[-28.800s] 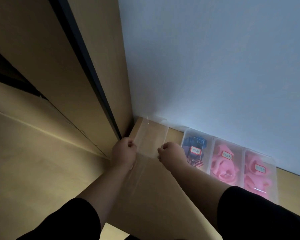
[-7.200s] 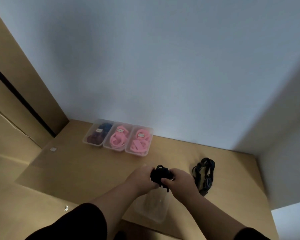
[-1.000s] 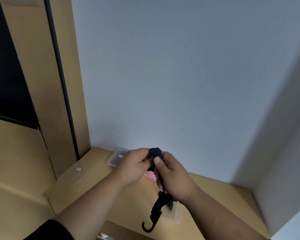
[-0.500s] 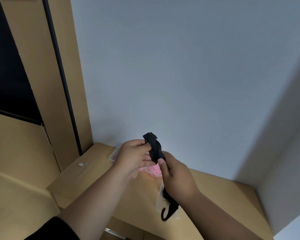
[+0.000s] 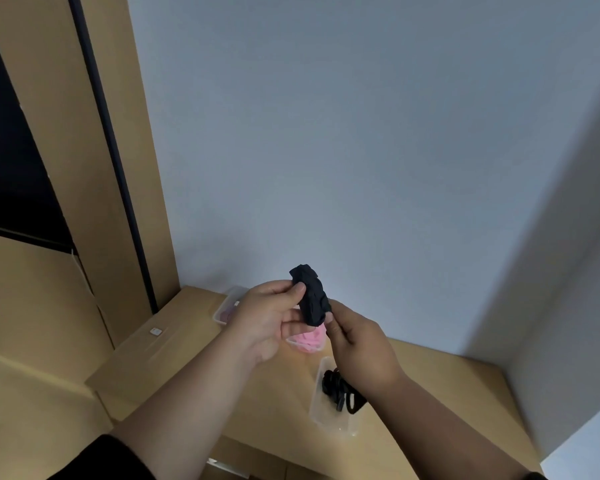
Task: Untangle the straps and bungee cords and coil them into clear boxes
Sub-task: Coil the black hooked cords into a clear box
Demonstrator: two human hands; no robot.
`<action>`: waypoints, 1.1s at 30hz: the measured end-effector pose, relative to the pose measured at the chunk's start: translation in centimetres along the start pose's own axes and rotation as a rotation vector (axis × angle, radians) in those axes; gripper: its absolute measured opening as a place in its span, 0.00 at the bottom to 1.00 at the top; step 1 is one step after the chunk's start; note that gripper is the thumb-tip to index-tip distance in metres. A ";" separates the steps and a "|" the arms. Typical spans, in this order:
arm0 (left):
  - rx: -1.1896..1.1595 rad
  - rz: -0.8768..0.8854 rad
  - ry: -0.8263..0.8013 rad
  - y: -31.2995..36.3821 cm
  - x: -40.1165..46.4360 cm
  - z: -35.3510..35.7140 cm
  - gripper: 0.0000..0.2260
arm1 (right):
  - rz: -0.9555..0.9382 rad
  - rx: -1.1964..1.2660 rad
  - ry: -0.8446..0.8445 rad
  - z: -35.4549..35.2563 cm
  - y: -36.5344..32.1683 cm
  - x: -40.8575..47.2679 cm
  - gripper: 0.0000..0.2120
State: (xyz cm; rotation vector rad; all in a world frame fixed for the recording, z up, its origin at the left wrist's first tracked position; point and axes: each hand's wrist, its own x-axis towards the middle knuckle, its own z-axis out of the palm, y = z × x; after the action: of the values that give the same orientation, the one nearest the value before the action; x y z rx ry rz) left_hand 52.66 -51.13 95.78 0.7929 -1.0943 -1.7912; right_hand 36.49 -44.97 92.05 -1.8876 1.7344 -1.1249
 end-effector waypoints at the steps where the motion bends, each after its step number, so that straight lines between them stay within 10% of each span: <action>1: -0.006 0.001 0.008 -0.2 0.1 0.0 0.09 | 0.006 -0.009 -0.015 0.0 0.1 0.1 0.12; 19: -0.069 0.066 -0.074 -1.2 0.7 -0.5 0.16 | -0.199 -0.263 -0.103 1.3 0.1 0.1 0.18; 33: 0.045 0.024 -0.069 -1.1 0.8 -0.5 0.12 | -0.039 0.167 0.027 -0.1 0.3 0.8 0.19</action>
State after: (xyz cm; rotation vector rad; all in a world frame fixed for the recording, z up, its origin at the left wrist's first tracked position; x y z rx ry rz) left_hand 52.35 -51.79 94.53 0.7464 -1.1882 -1.7913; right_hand 36.15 -45.73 92.12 -1.8198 1.5702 -1.2737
